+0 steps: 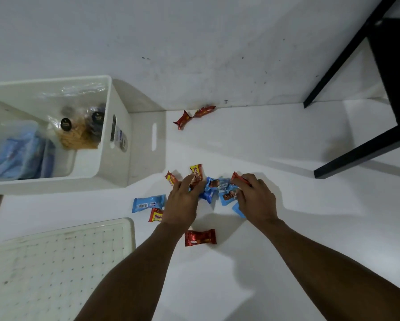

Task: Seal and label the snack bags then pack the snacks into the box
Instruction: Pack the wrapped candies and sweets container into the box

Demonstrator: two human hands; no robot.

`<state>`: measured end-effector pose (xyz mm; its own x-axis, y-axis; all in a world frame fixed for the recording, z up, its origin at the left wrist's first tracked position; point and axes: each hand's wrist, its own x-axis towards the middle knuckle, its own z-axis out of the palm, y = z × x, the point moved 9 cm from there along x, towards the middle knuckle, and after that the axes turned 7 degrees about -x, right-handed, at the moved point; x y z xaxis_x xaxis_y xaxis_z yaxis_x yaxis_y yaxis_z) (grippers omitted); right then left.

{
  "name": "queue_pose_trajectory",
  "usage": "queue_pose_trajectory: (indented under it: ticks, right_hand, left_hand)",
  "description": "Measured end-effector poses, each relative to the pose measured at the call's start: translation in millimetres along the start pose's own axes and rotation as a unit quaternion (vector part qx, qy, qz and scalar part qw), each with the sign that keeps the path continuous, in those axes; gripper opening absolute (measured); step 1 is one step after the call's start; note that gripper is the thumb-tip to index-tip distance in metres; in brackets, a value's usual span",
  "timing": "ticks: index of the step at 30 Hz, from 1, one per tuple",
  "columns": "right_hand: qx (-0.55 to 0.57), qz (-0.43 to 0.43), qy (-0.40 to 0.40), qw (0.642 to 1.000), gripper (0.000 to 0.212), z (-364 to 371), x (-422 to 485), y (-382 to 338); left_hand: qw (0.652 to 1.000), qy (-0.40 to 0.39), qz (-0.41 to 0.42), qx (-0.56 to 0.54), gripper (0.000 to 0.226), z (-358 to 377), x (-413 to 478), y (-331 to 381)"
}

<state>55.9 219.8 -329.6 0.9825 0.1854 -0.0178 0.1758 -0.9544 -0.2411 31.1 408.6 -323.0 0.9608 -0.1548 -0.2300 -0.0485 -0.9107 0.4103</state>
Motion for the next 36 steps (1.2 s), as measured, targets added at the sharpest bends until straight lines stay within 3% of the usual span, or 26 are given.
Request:
queue_pose_trajectory:
  ticks: [9, 22, 29, 36]
  right_hand:
    - [0.016, 0.013, 0.083, 0.996, 0.035, -66.7, 14.2, -38.0]
    - [0.115, -0.061, 0.184, 0.974, 0.029, -153.0, 72.9, -244.9]
    - [0.142, -0.102, 0.100, 0.980, 0.035, -124.4, 109.2, -365.4]
    - [0.128, -0.056, 0.011, 0.990, 0.037, -75.9, 138.0, -399.8]
  left_hand:
    - [0.996, 0.065, 0.023, -0.057, 0.055, -69.8, -20.0, -14.1]
    - [0.959, 0.257, 0.090, -0.074, 0.040, -255.8, -59.5, -106.8]
    - [0.959, 0.254, -0.035, -0.121, 0.042, -297.1, -61.8, -222.3]
    - [0.968, 0.178, -0.061, -0.168, 0.044, -285.2, -35.5, -270.2]
